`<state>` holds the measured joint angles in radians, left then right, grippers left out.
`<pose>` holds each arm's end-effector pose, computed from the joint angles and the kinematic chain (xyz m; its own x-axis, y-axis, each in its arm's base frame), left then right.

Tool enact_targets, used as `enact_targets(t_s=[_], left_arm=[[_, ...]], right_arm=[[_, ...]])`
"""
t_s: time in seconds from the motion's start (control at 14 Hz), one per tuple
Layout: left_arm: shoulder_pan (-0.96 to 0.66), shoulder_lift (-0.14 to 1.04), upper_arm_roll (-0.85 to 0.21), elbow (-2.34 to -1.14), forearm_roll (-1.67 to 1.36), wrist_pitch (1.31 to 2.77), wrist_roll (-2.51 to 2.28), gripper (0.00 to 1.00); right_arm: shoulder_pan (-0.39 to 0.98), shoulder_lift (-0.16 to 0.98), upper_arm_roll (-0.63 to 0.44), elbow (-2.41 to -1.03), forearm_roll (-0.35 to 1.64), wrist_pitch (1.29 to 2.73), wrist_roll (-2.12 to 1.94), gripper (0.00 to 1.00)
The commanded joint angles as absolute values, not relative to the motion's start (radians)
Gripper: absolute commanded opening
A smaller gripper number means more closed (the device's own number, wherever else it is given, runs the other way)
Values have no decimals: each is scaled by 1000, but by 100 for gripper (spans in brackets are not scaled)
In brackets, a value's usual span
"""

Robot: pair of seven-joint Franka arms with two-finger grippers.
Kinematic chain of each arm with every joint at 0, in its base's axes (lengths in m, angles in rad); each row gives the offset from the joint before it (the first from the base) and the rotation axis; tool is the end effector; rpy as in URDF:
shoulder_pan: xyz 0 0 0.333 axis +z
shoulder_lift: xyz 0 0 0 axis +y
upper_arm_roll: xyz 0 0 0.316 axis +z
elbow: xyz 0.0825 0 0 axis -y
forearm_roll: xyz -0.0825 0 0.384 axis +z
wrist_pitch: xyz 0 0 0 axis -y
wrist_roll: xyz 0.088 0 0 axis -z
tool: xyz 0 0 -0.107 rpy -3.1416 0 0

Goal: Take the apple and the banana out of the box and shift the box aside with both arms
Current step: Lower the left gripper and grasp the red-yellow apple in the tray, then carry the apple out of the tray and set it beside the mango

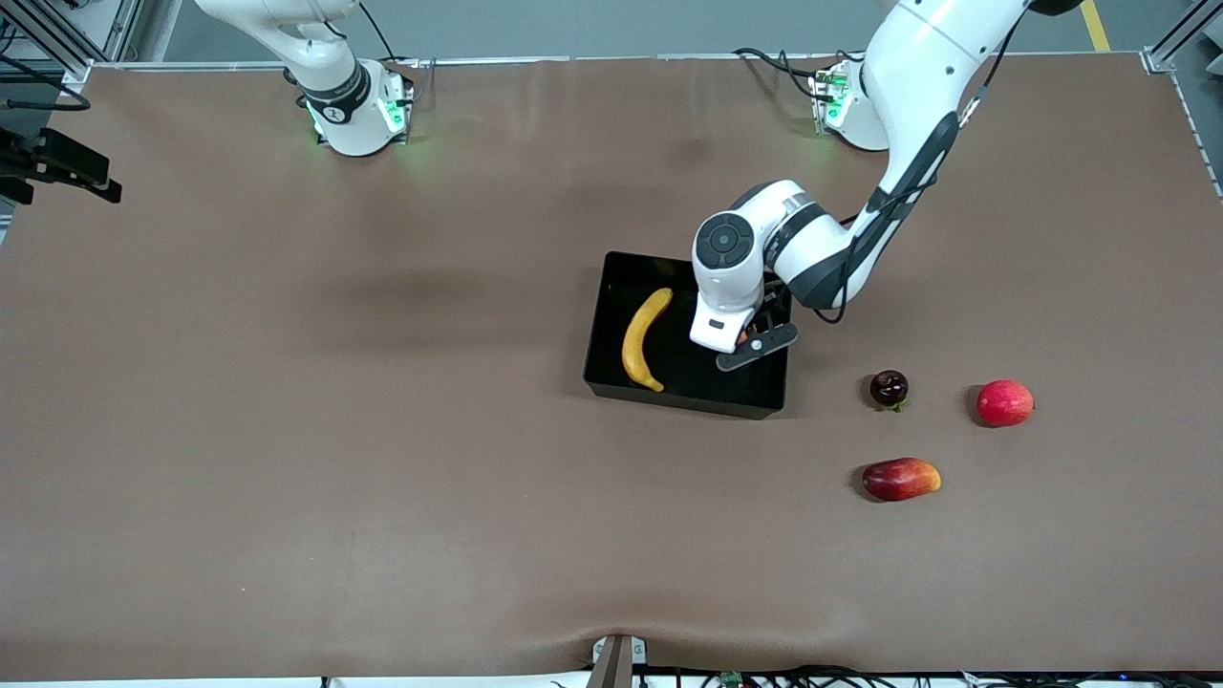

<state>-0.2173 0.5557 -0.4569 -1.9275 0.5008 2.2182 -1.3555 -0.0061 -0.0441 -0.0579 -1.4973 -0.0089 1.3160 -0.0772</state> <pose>0.4858 -0.3584 0.2090 0.9308 0.3612 0.0559 0.3648 -0.9080 -0.2061 0.5115 -0.0347 0.6612 0.9905 0.0120 -0.1369 0.0115 -0.9999 -0.0043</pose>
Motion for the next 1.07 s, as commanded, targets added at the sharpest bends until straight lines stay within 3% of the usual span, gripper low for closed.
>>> enact_targets(t_s=[0.0, 0.07, 0.14, 0.21, 0.57, 1.0], left_arm=[[-219, 587, -460, -1919, 541, 2246, -1422, 94], [-222, 591, -460, -1914, 541, 2246, -1439, 61], [-222, 583, -462, -1913, 541, 2244, -1450, 21], [-222, 577, -463, -1911, 541, 2237, -1450, 0], [-192, 476, -515, -1867, 505, 2205, -1375, 0], [-29, 354, -571, -1801, 339, 2079, -1036, 0]], right_arm=[[2, -40, -57, -1485, -15, 1304, -77, 100], [8, -40, -61, -1485, -15, 1304, -77, 100], [24, -40, -77, -1483, -17, 1305, -77, 100], [37, -38, -87, -1483, -15, 1305, -77, 100], [23, -23, -90, -1482, -12, 1304, -78, 100], [28, -21, -92, -1480, -12, 1310, -78, 100]])
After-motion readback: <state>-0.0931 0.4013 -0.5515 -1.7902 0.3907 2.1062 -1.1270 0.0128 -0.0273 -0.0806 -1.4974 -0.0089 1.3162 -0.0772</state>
